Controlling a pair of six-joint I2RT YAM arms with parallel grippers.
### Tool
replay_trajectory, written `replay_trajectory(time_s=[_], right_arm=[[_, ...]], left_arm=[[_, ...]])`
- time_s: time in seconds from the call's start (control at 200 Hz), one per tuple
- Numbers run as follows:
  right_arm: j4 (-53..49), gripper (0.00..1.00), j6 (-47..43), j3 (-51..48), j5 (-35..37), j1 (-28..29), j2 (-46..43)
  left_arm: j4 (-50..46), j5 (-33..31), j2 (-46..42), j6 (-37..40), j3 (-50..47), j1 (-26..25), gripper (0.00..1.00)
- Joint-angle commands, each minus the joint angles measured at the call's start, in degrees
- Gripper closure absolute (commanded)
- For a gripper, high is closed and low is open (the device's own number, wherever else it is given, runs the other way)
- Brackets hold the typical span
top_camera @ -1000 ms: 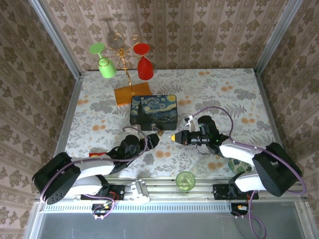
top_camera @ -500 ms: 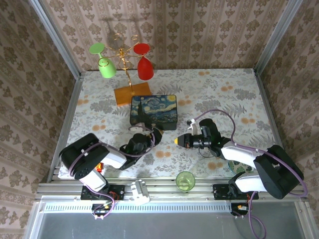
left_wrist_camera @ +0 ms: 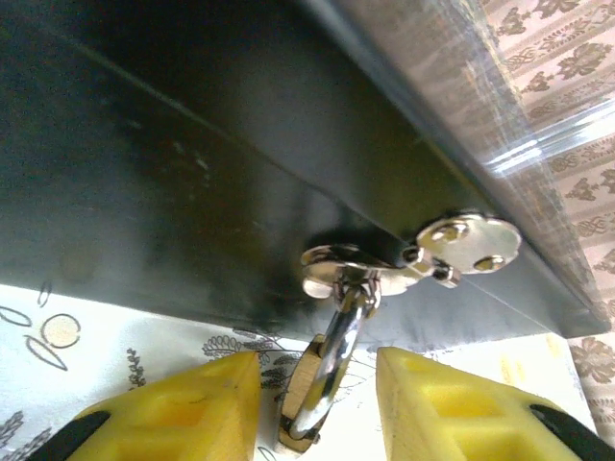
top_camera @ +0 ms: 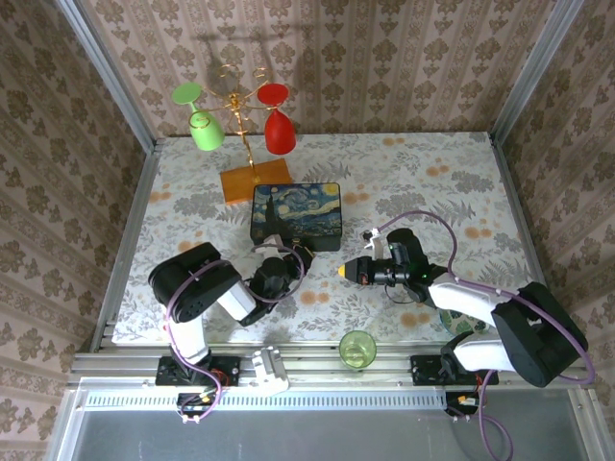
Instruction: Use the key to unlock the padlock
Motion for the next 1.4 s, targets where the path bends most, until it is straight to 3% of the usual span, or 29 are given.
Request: replay_trajectory(time_s=[0.0,0.105,0.31,0.58,0.83,1.395], right_arm=[[-1.63,1.0,-1.51,-0.46,0.12,-0.49,-1.32],[-1.58,1.0,-1.62,-0.2,-0.12,-0.58,-0.98],[0.21,1.0,-0.69,0.52,-0.48,-0.61,0.87],[4.52,1.0,1.18,0.69,-1.53,-0.55,4.1],[7.78,1.0,3.07,1.91,-1.81,0.12,9.61],[33.67,1.0,11.5,-2.73,3.14,1.79,21.97]], left_arm=[[-7.52,0.17,-0.63,-1.28,0.05,-0.4,0.65],[-6.81,3.04,0.4,-1.35,-0.04,1.46,0.83],[-8.8,5.8,-0.15,-1.2,1.05,2.39,0.96],[-16.26,6.21,-8.17,3.71,2.3,2.66,1.0],[-20.61,11.21,-12.57,1.78,4.32,3.65,1.0],[-11.09,13.9,-10.94,-12.53,2.67,5.43,1.0]])
